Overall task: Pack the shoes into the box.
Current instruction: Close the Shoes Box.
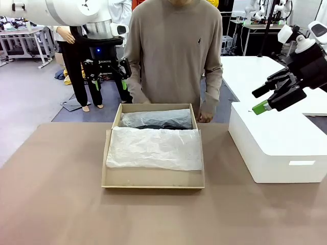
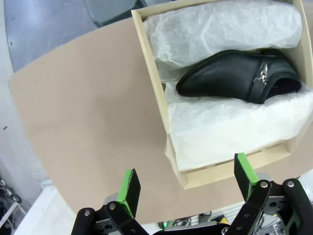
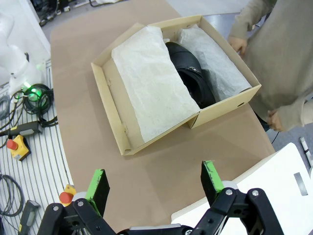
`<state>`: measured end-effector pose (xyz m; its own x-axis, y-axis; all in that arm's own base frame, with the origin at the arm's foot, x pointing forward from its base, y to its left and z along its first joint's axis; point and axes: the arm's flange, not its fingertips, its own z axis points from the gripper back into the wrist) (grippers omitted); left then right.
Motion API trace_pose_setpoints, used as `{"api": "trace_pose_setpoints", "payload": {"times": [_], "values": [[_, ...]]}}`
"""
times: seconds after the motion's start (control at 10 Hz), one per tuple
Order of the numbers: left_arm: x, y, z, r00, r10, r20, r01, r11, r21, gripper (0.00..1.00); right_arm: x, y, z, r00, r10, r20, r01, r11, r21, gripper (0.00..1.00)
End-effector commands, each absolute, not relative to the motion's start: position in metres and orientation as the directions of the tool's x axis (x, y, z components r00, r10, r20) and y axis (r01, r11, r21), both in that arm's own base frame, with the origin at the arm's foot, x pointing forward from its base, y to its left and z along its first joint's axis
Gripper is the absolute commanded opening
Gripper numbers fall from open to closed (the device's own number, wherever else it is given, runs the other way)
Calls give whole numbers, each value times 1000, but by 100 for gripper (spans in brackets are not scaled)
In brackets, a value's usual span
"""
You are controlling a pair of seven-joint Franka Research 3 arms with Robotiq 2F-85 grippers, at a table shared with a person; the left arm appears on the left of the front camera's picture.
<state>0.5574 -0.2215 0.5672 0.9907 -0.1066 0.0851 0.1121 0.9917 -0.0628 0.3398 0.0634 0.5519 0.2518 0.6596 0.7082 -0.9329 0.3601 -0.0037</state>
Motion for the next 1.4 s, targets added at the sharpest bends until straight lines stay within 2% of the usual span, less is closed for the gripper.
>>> {"api": "trace_pose_setpoints", "payload": {"times": [0.0,0.1,0.3,0.5,0.7,0.9,1.0,1.1,1.3], "values": [[557,-221,567,990,-109,85,114,991,-63,100,343,63,552,222,647,729,-942,337,-12,100],[549,-214,573,946,-317,67,323,941,-104,100,343,63,552,222,647,729,-942,337,-12,100],[536,-174,583,815,-575,67,579,813,-67,100,343,63,552,222,647,729,-942,337,-12,100],[525,-140,587,684,-729,25,728,681,-79,100,343,63,552,222,647,729,-942,337,-12,100],[518,-107,580,480,-876,43,877,477,-61,100,343,63,552,222,647,729,-942,337,-12,100],[515,-86,569,355,-934,40,934,353,-52,100,343,63,552,222,647,729,-942,337,-12,100],[515,-79,563,310,-948,80,950,304,-74,100,343,63,552,222,647,729,-942,337,-12,100],[516,-74,559,253,-955,155,967,242,-85,95,343,63,552,222,647,729,-942,337,-12,100],[518,-70,554,102,-978,180,994,96,-43,55,343,63,552,222,647,729,-942,337,-12,100]]}}
